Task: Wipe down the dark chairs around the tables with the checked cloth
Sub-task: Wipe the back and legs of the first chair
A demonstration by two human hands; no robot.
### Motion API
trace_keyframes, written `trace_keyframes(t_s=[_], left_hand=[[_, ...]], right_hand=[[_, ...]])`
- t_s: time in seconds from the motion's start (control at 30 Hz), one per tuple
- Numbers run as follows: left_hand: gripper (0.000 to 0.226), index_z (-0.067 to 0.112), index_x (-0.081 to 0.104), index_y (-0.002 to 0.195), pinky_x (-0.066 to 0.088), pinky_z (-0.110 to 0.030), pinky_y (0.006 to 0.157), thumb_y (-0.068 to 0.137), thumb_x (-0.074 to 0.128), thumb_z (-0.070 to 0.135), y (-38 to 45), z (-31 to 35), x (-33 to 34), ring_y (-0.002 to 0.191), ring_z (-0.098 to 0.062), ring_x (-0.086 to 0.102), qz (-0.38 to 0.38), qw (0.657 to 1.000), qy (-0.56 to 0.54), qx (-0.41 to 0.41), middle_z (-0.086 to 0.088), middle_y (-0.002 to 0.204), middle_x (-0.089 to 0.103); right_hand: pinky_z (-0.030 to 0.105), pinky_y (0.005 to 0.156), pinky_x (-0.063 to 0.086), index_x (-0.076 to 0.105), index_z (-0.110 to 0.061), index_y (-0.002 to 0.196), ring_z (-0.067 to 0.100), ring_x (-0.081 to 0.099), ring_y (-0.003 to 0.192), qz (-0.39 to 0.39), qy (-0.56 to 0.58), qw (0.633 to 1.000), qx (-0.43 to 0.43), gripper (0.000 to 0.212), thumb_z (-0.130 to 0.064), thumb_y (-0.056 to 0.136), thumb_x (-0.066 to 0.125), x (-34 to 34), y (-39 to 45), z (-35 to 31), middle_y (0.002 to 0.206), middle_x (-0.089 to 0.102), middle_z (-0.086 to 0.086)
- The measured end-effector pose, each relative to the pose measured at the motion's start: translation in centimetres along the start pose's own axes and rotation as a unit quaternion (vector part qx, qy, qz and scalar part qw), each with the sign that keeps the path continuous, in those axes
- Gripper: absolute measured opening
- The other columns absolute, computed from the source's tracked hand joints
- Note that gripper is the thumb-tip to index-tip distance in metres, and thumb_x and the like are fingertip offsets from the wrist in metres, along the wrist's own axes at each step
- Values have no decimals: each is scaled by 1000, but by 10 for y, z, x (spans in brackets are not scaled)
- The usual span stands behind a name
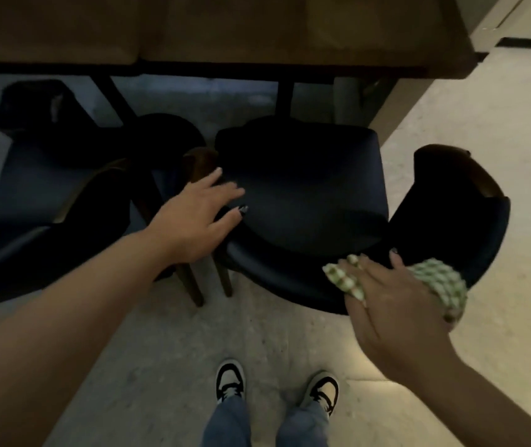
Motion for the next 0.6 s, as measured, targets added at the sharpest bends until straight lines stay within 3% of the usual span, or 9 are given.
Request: trace_keyframes(t_s=[0.07, 0.13, 0.23, 0.3, 0.4, 0.47, 0.53, 0.6], left_hand=[[61, 35, 41, 144, 0, -43, 120, 95, 18, 64, 11, -2, 3, 149, -13, 2, -60, 998, -13, -5, 6, 160, 17], [50, 32, 40, 146, -6, -35, 118, 104, 19, 47, 28, -10, -1, 149, -12, 5, -85, 994, -65, -11, 4, 160, 16], [43, 25, 44, 144, 7, -18, 112, 108, 20, 30, 53, -31, -10, 148, -11, 12, -36, 958, -281, -43, -1, 160, 20], [44, 22, 47, 142, 14, -21, 114, 107, 23, 28, 58, -40, -12, 146, -11, 21, 37, 905, -418, -72, 2, 156, 31], [47, 17, 42, 145, 12, -29, 118, 107, 19, 33, 59, -43, -7, 142, -9, 29, 66, 865, -491, -84, 2, 142, 52], [55, 15, 39, 146, 8, -30, 115, 106, 11, 39, 59, -47, -8, 140, -8, 30, 35, 853, -514, -82, 5, 128, 64], [63, 12, 37, 147, 9, -33, 112, 104, 4, 44, 60, -51, -13, 142, -10, 29, 4, 827, -557, -68, 3, 125, 66], [67, 9, 38, 146, 24, -29, 105, 103, 4, 47, 57, -50, -13, 137, -13, 36, -28, 793, -604, -69, -2, 129, 64]], right_hand=[[43, 114, 25, 67, -9, 120, 26, 60, 114, -20, 11, 999, 46, 58, -34, 87, 26, 9, 7, -14, 119, 67, 9], [47, 114, 25, 66, -10, 121, 27, 59, 116, -34, 11, 997, 69, 61, -35, 86, 22, 13, 14, -29, 119, 66, 9], [49, 112, 30, 64, -6, 121, 28, 59, 114, -27, 31, 997, 60, 61, -34, 85, 24, 16, 27, -67, 119, 66, 11], [48, 112, 27, 59, -2, 127, 28, 56, 119, -13, 69, 997, 44, 63, -34, 85, 24, 16, 41, -101, 126, 61, 14], [40, 119, 9, 36, -1, 144, 27, 28, 140, -52, 138, 988, 55, 58, -30, 95, 24, 22, 75, -136, 148, 37, 14], [40, 118, 16, 40, 0, 140, 29, 26, 140, -63, 185, 976, 97, 48, -23, 99, 33, 23, 100, -143, 146, 38, 14], [44, 111, 30, 50, 1, 130, 34, 38, 132, -63, 228, 961, 140, 41, -21, 99, 35, 19, 122, -146, 137, 47, 17], [47, 107, 35, 54, -1, 124, 37, 41, 128, -66, 261, 952, 148, 37, -20, 99, 34, 17, 141, -155, 132, 50, 20]])
Point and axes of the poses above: each hand's wrist, its own y-axis towards the middle knuckle, its own x-axis out of the palm, z = x × y, the point moved 9 cm from there along y, towards the middle knuckle
